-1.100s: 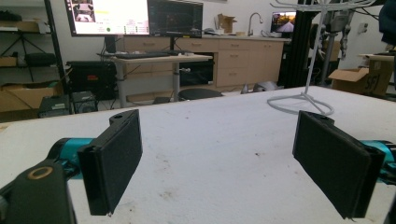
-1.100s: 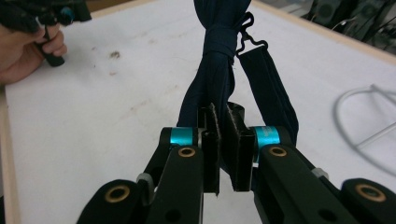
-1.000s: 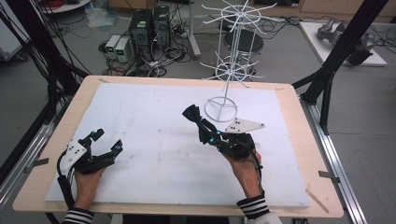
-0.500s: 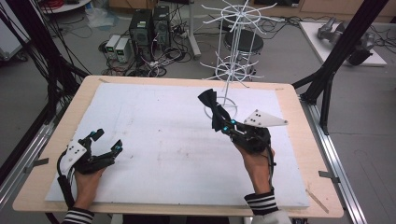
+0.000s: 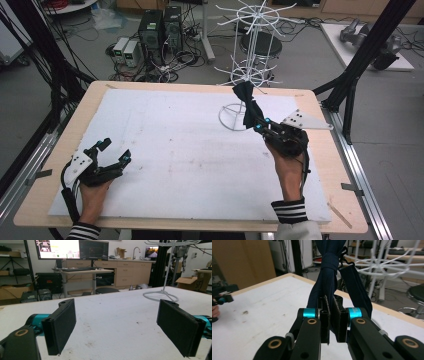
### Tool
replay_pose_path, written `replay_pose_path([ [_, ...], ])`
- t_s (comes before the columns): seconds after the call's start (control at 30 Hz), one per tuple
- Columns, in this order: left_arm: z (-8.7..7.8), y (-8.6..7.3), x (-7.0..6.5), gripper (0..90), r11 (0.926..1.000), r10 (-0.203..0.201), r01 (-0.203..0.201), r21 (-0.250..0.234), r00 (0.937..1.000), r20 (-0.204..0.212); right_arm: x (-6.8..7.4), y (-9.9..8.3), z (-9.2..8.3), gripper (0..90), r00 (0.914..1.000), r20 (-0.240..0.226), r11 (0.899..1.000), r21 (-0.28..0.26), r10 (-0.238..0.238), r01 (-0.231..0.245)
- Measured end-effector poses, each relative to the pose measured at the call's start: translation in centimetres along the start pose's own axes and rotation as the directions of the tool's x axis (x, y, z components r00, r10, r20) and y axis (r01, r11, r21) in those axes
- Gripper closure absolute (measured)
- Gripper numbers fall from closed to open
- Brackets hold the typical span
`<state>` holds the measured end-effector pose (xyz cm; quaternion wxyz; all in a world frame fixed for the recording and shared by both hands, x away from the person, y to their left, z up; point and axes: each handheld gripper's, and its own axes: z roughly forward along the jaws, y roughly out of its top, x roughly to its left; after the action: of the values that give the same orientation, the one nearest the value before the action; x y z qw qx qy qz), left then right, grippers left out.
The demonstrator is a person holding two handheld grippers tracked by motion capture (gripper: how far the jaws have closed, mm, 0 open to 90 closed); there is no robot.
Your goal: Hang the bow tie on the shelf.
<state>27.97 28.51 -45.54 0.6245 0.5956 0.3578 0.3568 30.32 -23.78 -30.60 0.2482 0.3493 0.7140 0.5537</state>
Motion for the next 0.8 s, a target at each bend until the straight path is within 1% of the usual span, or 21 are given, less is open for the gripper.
replay_pose_path([
  [0.03, 0.0, 0.0, 0.0, 16.1, 1.0000, 0.000, 0.000, -0.001, 1.0000, -0.001, -0.4, 0.3, -0.3, 85.6, 0.9999, 0.017, 1.000, -0.013, 0.002, -0.002],
  [0.07, 0.0, 0.0, 0.0, 16.1, 1.0000, 0.001, -0.001, 0.000, 1.0000, 0.000, -0.4, 0.3, -0.3, 85.6, 0.9999, 0.017, 1.000, -0.013, 0.002, -0.002],
  [0.27, 0.0, 0.0, 0.0, 16.1, 1.0000, 0.001, -0.001, 0.000, 1.0000, -0.001, -1.5, 0.7, -1.0, 85.6, 0.9983, 0.056, 0.999, -0.038, 0.018, -0.016],
  [0.43, 0.0, 0.0, 0.0, 16.1, 1.0000, 0.001, -0.001, 0.001, 1.0000, -0.001, -2.3, 1.3, -1.1, 85.6, 0.9962, 0.083, 0.998, -0.053, 0.025, -0.021],
  [0.5, 0.0, 0.0, 0.0, 16.1, 1.0000, 0.000, 0.000, 0.002, 1.0000, 0.000, -2.5, 1.6, -1.1, 85.6, 0.9958, 0.086, 0.998, -0.058, 0.030, -0.025],
  [0.6, 0.0, 0.0, 0.0, 16.1, 1.0000, 0.001, -0.001, 0.001, 1.0000, -0.001, -2.8, 2.1, -1.1, 85.6, 0.9955, 0.093, 0.998, -0.068, 0.020, -0.014],
  [0.8, 0.0, 0.0, 0.0, 16.1, 1.0000, 0.002, -0.002, 0.001, 1.0000, -0.001, -3.4, 2.8, -1.0, 85.6, 0.9939, 0.109, 0.998, -0.061, 0.018, -0.012],
])
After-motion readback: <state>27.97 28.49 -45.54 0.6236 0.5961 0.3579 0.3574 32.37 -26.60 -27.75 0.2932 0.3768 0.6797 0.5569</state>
